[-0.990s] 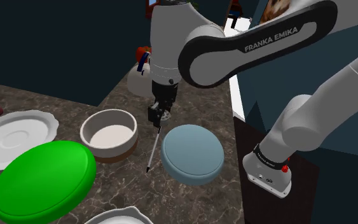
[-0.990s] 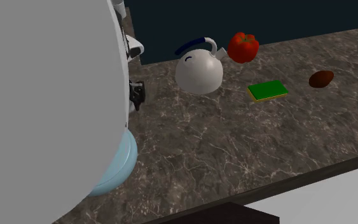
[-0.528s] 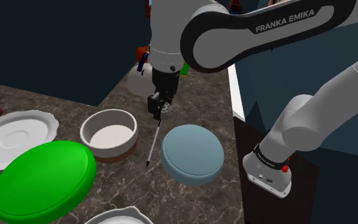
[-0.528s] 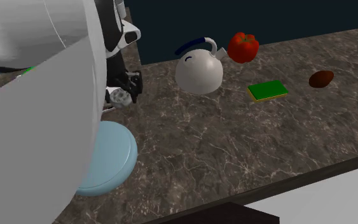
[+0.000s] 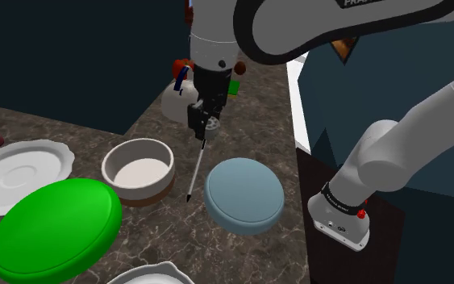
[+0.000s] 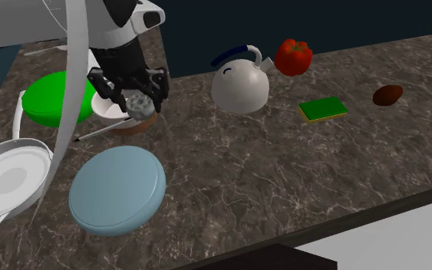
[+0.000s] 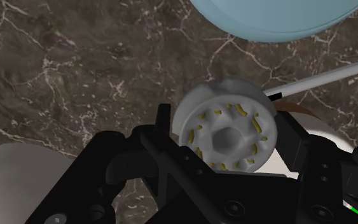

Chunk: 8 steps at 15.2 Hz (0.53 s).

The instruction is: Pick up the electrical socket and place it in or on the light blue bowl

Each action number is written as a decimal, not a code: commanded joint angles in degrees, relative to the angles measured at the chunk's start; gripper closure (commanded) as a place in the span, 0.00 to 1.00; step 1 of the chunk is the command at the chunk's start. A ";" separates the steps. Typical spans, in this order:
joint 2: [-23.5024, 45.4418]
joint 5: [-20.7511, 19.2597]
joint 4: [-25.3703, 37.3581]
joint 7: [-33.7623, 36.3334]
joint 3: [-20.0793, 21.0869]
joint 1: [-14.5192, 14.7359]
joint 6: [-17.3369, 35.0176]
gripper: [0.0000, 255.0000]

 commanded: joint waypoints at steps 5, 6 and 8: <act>-0.36 -0.15 3.79 -0.04 -0.49 -0.17 -4.15 1.00; -2.33 0.82 2.32 0.16 -0.45 0.44 -4.47 1.00; -6.19 2.69 -0.39 0.68 -0.34 1.77 -5.27 1.00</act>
